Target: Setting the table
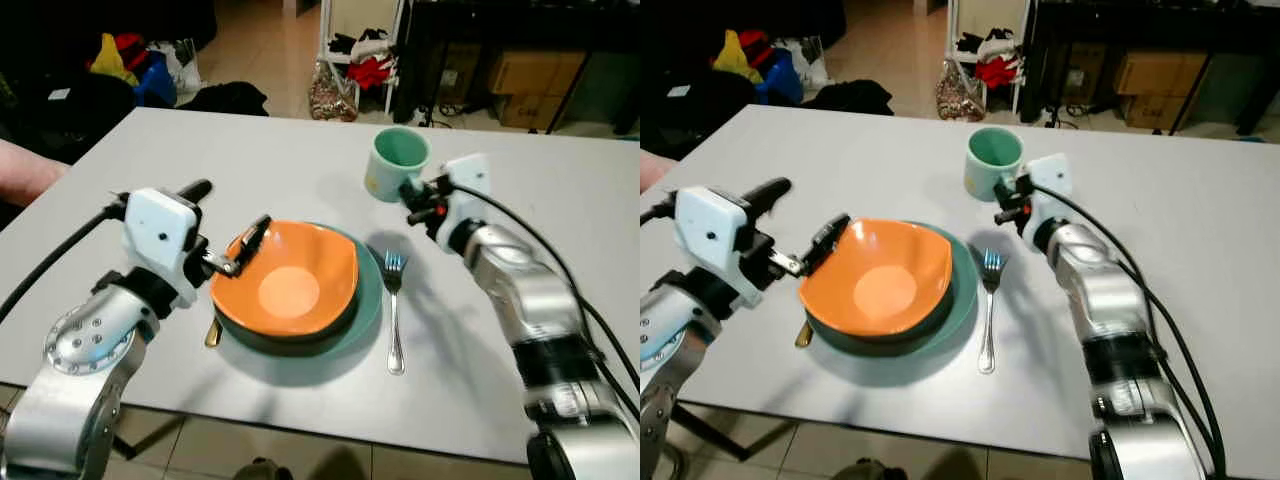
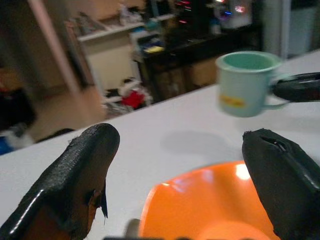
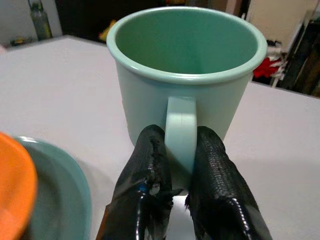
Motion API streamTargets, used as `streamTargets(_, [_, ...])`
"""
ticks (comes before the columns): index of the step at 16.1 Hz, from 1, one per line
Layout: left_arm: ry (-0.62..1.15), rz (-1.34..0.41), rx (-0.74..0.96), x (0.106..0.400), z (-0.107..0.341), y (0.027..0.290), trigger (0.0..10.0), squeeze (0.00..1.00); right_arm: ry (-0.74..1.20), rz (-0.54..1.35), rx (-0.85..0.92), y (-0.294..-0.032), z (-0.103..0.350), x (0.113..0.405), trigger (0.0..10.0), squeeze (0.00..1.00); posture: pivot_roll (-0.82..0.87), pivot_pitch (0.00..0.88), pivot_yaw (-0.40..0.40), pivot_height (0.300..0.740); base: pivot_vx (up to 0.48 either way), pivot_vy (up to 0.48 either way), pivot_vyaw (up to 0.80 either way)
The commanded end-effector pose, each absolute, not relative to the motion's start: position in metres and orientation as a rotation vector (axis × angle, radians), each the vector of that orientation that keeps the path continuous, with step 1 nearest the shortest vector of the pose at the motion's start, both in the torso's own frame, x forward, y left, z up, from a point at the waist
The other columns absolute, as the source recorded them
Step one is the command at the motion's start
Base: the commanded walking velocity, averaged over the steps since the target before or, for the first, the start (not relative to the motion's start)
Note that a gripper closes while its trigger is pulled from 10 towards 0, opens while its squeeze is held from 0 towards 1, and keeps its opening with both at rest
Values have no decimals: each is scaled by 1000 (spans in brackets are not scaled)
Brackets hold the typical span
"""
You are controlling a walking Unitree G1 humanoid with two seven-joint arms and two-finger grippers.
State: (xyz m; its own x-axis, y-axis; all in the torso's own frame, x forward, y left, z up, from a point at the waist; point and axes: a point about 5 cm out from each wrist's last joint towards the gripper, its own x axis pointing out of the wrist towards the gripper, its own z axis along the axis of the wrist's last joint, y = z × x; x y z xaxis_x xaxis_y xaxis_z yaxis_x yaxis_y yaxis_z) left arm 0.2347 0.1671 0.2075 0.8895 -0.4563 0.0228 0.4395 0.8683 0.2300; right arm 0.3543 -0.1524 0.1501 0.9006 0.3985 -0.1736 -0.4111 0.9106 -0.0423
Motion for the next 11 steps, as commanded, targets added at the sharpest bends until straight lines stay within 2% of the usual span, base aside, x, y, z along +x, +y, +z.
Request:
streamTargets(1, [-58, -512, 218, 235, 207, 163, 10000, 0, 174, 435, -117, -151, 145, 359, 10000, 0, -83, 3, 45, 740, 0, 0, 0])
streamTargets(8, [59, -725, 168, 217, 195, 145, 10000, 0, 258, 499, -118, -140, 125, 373, 10000, 0, -65, 3, 38, 740, 0, 0, 0])
streamTargets(11, [92, -730, 194, 216, 191, 146, 10000, 0, 256, 509, -125, -141, 124, 376, 10000, 0, -62, 13, 32, 740, 0, 0, 0])
